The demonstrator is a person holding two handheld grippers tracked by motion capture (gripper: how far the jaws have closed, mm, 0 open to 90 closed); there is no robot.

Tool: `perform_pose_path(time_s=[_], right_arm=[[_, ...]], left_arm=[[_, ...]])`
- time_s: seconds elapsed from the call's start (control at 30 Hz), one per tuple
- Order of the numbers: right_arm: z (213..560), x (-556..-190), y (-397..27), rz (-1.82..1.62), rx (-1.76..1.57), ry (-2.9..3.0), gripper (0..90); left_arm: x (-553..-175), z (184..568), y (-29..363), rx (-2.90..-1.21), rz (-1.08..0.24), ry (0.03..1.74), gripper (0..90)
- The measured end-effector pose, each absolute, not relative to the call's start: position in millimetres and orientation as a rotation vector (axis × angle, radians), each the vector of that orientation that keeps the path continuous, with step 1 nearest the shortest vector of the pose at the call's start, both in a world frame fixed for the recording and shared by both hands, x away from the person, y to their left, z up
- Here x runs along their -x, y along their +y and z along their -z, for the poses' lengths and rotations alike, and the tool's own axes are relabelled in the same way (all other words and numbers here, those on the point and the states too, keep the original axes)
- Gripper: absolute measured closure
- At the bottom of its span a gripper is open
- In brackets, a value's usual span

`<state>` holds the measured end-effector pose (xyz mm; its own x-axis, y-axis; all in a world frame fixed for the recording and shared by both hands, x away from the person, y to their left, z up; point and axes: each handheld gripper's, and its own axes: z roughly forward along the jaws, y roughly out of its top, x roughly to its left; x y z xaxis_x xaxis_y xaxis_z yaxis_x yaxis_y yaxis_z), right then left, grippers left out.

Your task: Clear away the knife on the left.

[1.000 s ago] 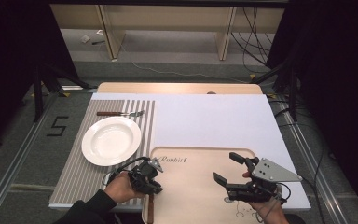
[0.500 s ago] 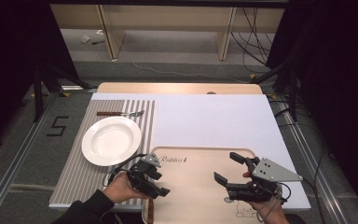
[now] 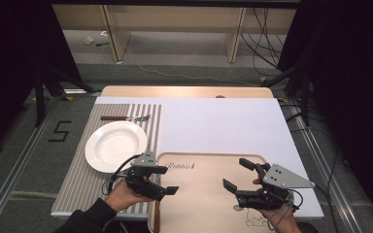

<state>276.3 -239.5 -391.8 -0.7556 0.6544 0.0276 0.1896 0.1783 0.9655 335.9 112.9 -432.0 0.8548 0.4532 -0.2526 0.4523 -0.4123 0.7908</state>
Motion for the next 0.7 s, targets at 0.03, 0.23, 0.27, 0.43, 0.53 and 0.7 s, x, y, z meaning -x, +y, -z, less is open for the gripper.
perform_pose_path(time_s=[0.03,0.23,0.27,0.43,0.53,0.7], right_arm=[[391.8,-276.2,-239.3,-1.601,-0.795,2.068,19.1],[391.8,-276.3,-239.3,-1.605,-0.796,2.067,19.0],[391.7,-276.3,-239.4,-1.606,-0.796,2.068,19.0],[391.6,-276.3,-239.3,-1.607,-0.794,2.068,19.0],[391.6,-276.3,-239.3,-1.606,-0.796,2.069,18.9],[391.6,-276.2,-239.0,-1.606,-0.794,2.069,19.0]], left_arm=[[-335.3,430.9,113.9,-2.042,-0.008,0.656,18.7],[-333.5,424.4,121.4,-1.963,-0.034,0.643,18.4],[-333.2,423.7,122.8,-1.956,-0.039,0.643,18.4],[-331.3,419.8,131.1,-1.899,-0.083,0.644,18.4],[-330.3,418.2,135.2,-1.876,-0.104,0.644,18.4],[-327.8,417.3,137.5,-1.875,-0.124,0.639,18.4]])
